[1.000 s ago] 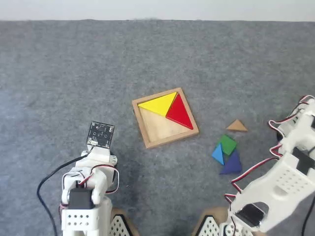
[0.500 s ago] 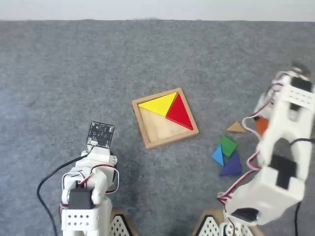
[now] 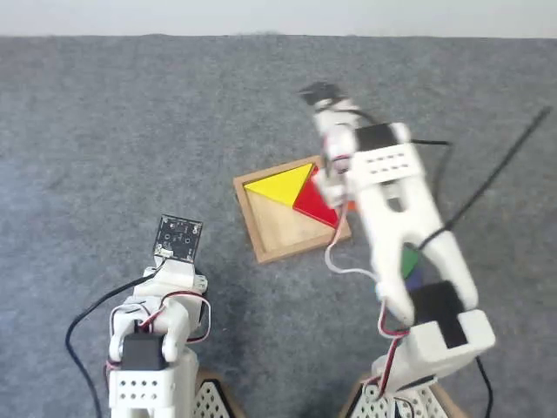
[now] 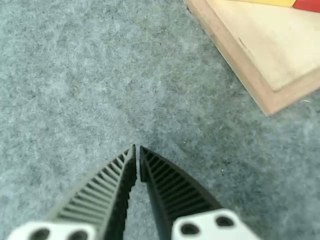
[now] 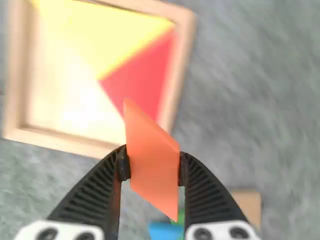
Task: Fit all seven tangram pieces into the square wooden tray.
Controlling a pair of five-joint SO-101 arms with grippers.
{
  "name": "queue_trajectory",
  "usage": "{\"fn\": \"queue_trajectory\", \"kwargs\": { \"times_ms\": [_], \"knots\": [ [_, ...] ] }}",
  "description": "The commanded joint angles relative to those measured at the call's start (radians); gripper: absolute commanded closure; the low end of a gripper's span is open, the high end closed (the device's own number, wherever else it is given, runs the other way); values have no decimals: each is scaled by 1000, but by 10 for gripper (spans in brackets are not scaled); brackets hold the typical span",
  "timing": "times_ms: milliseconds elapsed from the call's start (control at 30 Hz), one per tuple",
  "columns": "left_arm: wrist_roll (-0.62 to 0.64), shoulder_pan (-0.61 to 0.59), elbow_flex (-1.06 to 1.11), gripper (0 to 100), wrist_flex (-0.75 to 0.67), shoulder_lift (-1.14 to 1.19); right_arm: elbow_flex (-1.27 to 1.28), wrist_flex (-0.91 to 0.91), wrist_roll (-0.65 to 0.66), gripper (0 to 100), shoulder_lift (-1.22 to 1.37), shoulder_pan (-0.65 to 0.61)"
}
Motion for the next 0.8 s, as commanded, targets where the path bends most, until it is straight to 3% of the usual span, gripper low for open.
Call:
{"fn": "queue_trajectory", "kwargs": {
  "times_ms": [0, 167, 433, 767],
  "knots": [
    [9, -3, -12, 987, 5, -20, -23, -51, -8, 991, 51, -117],
    [9, -3, -12, 987, 5, -20, -121, -67, -100, 992, 223, -209],
    [9, -3, -12, 987, 5, -20, -342, -24, -127, 992, 378, -277],
    [9, -3, -12, 987, 5, -20, -618, 77, -334, 991, 547, -260]
  ]
}}
